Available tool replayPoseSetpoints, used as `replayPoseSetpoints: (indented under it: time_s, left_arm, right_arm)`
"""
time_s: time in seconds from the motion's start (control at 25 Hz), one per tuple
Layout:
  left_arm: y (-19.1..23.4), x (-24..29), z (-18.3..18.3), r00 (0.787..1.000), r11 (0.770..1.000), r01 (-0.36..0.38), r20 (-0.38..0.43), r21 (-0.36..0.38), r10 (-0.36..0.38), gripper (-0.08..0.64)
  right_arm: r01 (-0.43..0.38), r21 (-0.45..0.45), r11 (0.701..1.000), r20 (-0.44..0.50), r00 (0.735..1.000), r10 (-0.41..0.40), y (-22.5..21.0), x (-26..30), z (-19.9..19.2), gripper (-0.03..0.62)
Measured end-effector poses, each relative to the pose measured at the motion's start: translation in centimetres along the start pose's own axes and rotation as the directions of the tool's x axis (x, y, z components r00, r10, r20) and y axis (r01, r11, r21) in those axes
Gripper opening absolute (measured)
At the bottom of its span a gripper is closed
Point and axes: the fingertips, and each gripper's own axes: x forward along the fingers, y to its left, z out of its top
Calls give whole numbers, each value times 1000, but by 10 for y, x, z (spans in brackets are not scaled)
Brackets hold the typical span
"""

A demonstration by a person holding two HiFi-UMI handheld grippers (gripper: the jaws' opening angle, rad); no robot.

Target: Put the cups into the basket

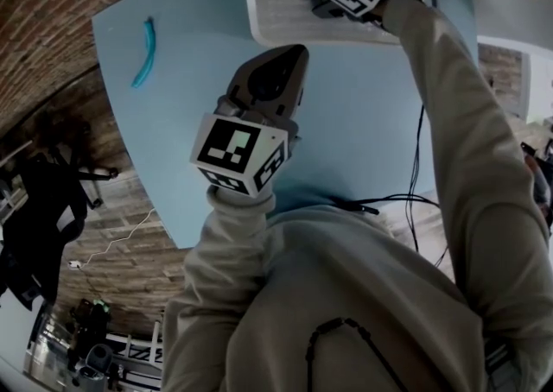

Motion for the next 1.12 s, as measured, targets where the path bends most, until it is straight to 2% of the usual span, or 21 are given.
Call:
replayPoseSetpoints:
  time_s: [0.2, 0.44, 0.72, 1.0, 1.08, 1.12]
  left_arm:
    - [-10, 1, 2, 1000, 1000, 17, 0, 20, -17, -5]
    - [-23, -14, 14, 1000, 998, 10, 11, 55, -10, -5]
    - [-55, -32, 29, 999, 994, 19, 35, 107, -22, -5]
    - [-99, -65, 43, 997, 983, 42, 60, 177, -54, -5]
    - [-111, -76, 45, 996, 981, 44, 68, 191, -58, -5]
    - [-117, -82, 45, 996, 979, 44, 72, 198, -60, -5]
  right_arm:
    - [14, 26, 1000, 44, 999, -15, -7, -24, 2, 462]
    - [77, 70, 995, 144, 986, -86, -15, -83, 12, 462]
    - [134, 101, 986, 305, 939, -159, 15, -159, 22, 460]
    - [127, 140, 982, 397, 901, -173, 76, -208, -3, 451]
    - [138, 151, 979, 423, 886, -191, 96, -221, -14, 405]
    - [145, 159, 976, 442, 874, -202, 106, -229, -18, 362]
